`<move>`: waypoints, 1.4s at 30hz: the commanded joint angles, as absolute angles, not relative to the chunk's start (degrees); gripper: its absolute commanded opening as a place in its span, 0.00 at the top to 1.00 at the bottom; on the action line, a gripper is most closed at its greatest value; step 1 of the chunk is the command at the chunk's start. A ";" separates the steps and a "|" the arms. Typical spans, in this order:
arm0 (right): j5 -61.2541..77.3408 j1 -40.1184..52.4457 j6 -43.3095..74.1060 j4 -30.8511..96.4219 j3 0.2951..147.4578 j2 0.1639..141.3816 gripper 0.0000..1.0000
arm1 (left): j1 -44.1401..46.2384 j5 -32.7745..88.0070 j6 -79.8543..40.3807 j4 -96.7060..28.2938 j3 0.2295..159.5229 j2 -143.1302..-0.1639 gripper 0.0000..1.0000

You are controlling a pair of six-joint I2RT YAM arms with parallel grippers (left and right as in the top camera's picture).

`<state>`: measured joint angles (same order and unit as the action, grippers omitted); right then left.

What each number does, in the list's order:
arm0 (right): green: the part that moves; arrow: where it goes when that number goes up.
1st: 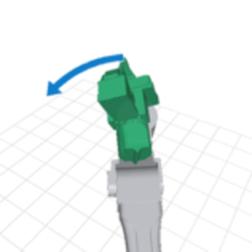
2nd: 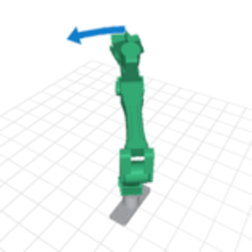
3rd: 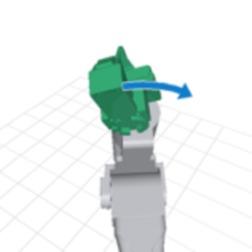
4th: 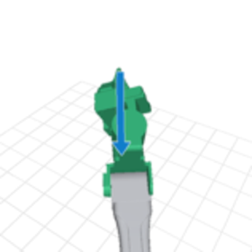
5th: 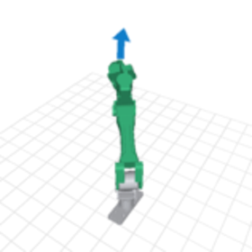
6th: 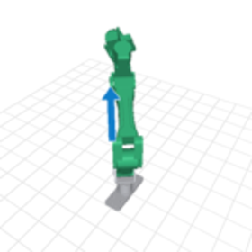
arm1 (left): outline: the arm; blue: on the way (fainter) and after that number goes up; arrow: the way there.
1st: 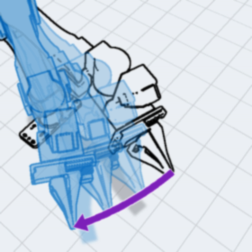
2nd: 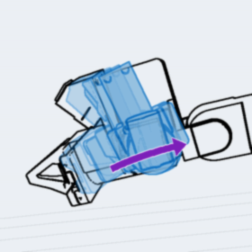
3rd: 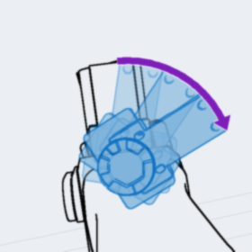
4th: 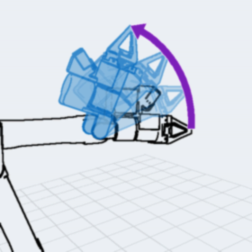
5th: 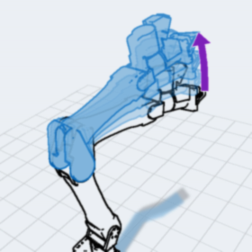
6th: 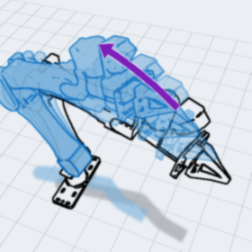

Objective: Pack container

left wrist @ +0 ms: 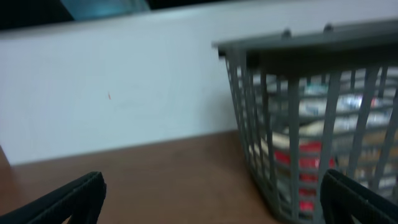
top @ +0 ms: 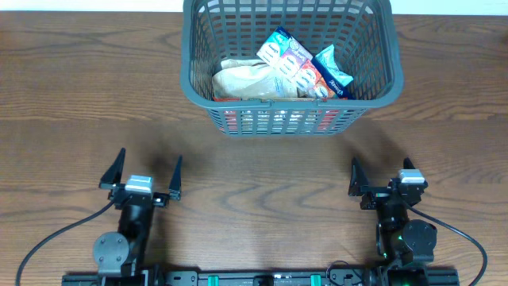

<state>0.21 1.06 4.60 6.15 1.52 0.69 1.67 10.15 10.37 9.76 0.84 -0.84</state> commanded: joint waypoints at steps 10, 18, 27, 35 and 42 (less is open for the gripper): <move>0.01 0.73 5.52 6.11 1.19 0.30 0.01 | 1.91 1.39 9.76 -4.19 0.23 -0.43 0.01; -0.01 0.73 5.52 6.11 1.19 0.30 0.01 | 1.91 -0.69 9.78 -4.23 0.23 -0.51 0.01; 0.01 0.73 5.52 6.11 1.19 0.30 0.01 | 1.91 -0.56 9.80 -4.21 0.23 -0.51 0.02; 0.01 0.73 5.52 6.11 1.19 0.30 0.01 | 1.91 -0.56 9.80 -4.21 0.23 -0.60 0.01; 0.01 0.73 5.52 6.11 1.19 0.30 0.01 | 1.91 -0.56 9.80 -4.21 0.23 -0.60 0.01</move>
